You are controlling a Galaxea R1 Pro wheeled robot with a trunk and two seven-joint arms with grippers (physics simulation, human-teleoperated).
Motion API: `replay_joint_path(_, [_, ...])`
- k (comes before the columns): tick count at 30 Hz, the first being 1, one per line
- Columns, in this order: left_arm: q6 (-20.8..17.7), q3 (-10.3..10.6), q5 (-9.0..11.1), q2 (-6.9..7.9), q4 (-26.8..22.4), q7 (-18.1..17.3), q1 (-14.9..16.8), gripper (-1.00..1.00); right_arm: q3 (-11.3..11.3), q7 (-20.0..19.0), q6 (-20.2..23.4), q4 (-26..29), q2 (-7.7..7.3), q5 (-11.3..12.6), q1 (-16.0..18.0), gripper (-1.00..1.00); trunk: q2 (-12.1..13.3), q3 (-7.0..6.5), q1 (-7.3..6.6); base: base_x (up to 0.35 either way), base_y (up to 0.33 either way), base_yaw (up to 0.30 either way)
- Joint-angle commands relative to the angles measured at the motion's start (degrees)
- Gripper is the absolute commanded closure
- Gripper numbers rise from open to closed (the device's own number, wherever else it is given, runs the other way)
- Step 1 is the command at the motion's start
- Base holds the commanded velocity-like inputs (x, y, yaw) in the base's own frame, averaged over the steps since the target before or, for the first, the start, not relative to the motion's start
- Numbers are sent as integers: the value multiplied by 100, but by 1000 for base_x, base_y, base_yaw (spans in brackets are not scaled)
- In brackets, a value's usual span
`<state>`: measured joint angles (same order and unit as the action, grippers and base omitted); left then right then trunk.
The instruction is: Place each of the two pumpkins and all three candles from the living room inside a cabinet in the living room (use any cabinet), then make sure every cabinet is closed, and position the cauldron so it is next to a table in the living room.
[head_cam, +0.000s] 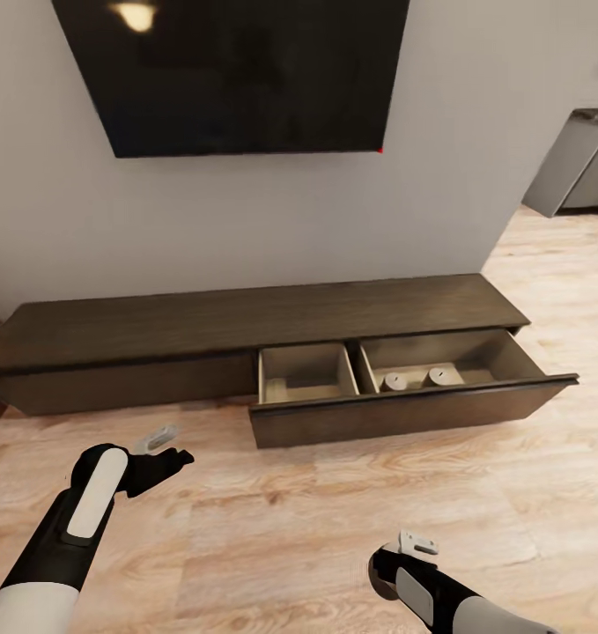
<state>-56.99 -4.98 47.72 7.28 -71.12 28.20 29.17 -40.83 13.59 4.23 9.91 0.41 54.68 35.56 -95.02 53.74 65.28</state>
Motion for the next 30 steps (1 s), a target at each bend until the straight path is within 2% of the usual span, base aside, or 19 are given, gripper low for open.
replay_joint_path(1, [-14, -3, 62, 2, -7, 54, 1, -100, -36, 38, 32, 11, 0, 14, 4, 100, -2, 4, 0, 0, 0, -277])
replay_joint_path(30, [-14, 7, 32, 1, -191, 63, -6, -100, -31, 41, 34, 2, -4, 16, 4, 100, -2, 4, 0, 0, 0, -277])
